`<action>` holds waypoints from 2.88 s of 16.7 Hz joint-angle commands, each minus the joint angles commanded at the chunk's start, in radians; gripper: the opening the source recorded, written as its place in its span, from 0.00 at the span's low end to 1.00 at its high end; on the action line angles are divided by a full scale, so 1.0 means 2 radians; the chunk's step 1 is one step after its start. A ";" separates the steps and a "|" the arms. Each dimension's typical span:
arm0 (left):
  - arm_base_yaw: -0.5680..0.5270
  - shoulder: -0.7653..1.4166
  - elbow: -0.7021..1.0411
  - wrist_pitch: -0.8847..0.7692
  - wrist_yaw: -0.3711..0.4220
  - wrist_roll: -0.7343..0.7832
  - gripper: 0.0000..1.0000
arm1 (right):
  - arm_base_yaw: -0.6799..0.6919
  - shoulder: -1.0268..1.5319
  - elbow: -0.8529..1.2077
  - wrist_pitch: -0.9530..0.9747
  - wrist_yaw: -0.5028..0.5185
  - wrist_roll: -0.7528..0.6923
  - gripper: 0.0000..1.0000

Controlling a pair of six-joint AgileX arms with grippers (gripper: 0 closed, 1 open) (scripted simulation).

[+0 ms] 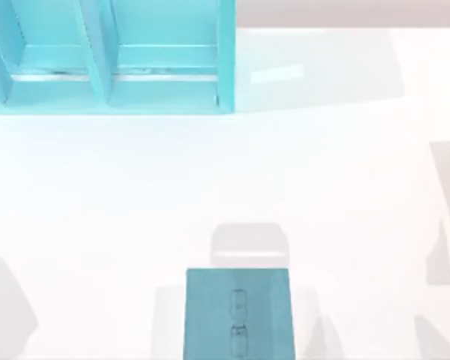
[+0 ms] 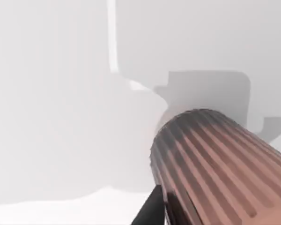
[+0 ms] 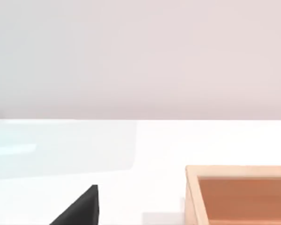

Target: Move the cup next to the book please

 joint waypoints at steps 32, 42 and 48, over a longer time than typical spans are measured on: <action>-0.044 -0.038 0.078 -0.120 -0.003 -0.049 0.00 | 0.000 0.000 0.000 0.000 0.000 0.000 1.00; -0.357 -0.030 0.117 -0.200 -0.012 -0.520 0.00 | 0.000 0.000 0.000 0.000 0.000 0.000 1.00; -0.562 -0.028 0.140 -0.237 -0.002 -0.924 0.00 | 0.000 0.000 0.000 0.000 0.000 0.000 1.00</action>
